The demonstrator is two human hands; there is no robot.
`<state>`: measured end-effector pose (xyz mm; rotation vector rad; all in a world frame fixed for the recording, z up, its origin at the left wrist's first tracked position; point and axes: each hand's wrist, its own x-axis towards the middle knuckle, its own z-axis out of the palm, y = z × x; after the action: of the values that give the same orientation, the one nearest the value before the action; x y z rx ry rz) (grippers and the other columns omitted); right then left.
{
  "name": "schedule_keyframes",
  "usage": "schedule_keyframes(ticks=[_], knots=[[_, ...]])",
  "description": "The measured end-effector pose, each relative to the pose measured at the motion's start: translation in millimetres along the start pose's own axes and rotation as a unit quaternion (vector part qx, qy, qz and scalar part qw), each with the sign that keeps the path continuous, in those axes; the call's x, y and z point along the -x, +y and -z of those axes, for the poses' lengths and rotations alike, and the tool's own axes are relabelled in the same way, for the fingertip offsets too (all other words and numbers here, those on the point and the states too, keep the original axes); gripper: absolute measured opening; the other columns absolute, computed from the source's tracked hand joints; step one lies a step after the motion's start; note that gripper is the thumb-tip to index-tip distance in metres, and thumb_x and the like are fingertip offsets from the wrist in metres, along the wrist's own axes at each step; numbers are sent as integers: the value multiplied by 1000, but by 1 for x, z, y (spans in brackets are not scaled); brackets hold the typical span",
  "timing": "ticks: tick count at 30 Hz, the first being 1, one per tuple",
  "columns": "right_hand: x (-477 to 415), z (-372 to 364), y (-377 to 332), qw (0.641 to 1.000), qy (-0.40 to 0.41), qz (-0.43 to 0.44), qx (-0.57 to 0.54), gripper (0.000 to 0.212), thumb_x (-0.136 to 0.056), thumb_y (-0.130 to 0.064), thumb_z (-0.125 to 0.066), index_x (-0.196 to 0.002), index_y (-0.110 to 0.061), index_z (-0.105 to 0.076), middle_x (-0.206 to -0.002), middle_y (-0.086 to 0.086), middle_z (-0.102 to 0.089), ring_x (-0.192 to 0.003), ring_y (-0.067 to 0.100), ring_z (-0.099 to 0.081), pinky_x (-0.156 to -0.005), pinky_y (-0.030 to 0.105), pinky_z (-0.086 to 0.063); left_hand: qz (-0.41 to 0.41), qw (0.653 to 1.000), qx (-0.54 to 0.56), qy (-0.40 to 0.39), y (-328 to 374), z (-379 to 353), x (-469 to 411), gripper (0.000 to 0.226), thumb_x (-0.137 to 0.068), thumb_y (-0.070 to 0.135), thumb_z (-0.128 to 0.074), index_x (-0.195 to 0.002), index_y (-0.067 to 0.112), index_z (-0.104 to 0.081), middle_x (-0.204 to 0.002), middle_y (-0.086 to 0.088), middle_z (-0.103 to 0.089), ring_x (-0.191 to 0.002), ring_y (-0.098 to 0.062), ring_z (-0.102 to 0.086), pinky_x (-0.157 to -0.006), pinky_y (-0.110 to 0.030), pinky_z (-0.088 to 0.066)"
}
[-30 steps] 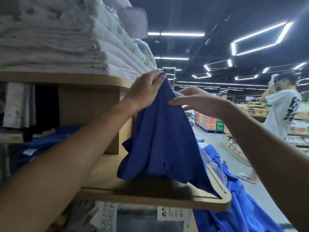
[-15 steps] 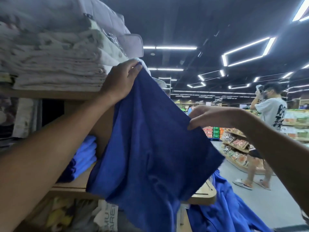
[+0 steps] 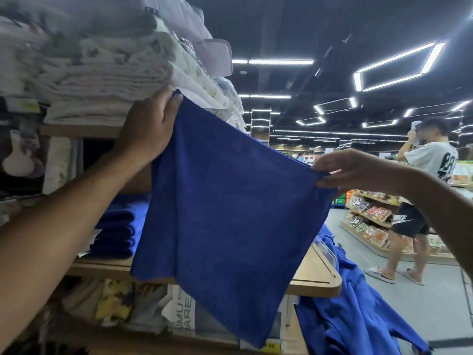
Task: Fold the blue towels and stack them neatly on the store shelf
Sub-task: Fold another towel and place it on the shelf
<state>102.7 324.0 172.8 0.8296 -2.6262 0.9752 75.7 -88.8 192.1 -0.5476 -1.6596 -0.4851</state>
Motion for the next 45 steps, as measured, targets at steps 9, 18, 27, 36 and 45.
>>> schedule_keyframes(ticks=[9,18,27,36,45], knots=[[-3,17,-9,987,135,78,-30,35,-68,-39,-83,-101,-30,-77,-85,0,-79,-70,11,-74,-60,26,-61,99,989,109,19,-19,15,30,35,-107,38,-36,-78,22,-46,-79,-1,-54,-69,-4,-44,-65,-23,-36],[-17,-77,84,980,111,-140,85,22,-100,-18,-63,-81,-7,-65,-43,1,-55,-33,13,-55,-32,19,-39,126,981,-14,-147,-57,-61,158,42,-104,51,-30,-84,19,-47,-71,-11,-59,-75,-42,-61,-63,-45,-44],[-68,-139,149,934,189,-289,-88,19,-101,-4,-44,-106,-11,-60,-72,14,-72,-50,18,-72,-44,22,-55,298,919,-61,-252,-86,-154,174,44,-106,46,-31,-73,19,-41,-74,1,-52,-82,-33,-57,-66,-36,-34],[-98,-181,195,924,142,-293,203,25,-86,-7,-53,-109,-8,-62,-117,21,-67,-110,39,-61,-93,46,-51,291,884,-67,-360,-96,-208,186,39,-108,23,-40,-90,-3,-62,-104,-31,-66,-99,-43,-62,-74,-38,-38],[-95,-194,210,919,162,-248,260,26,-82,-12,-54,-105,-13,-64,-107,22,-68,-100,42,-62,-77,40,-46,280,938,27,-200,-56,-98,220,22,-92,50,-48,-89,30,-54,-83,17,-66,-74,-3,-62,-68,-31,-51]])
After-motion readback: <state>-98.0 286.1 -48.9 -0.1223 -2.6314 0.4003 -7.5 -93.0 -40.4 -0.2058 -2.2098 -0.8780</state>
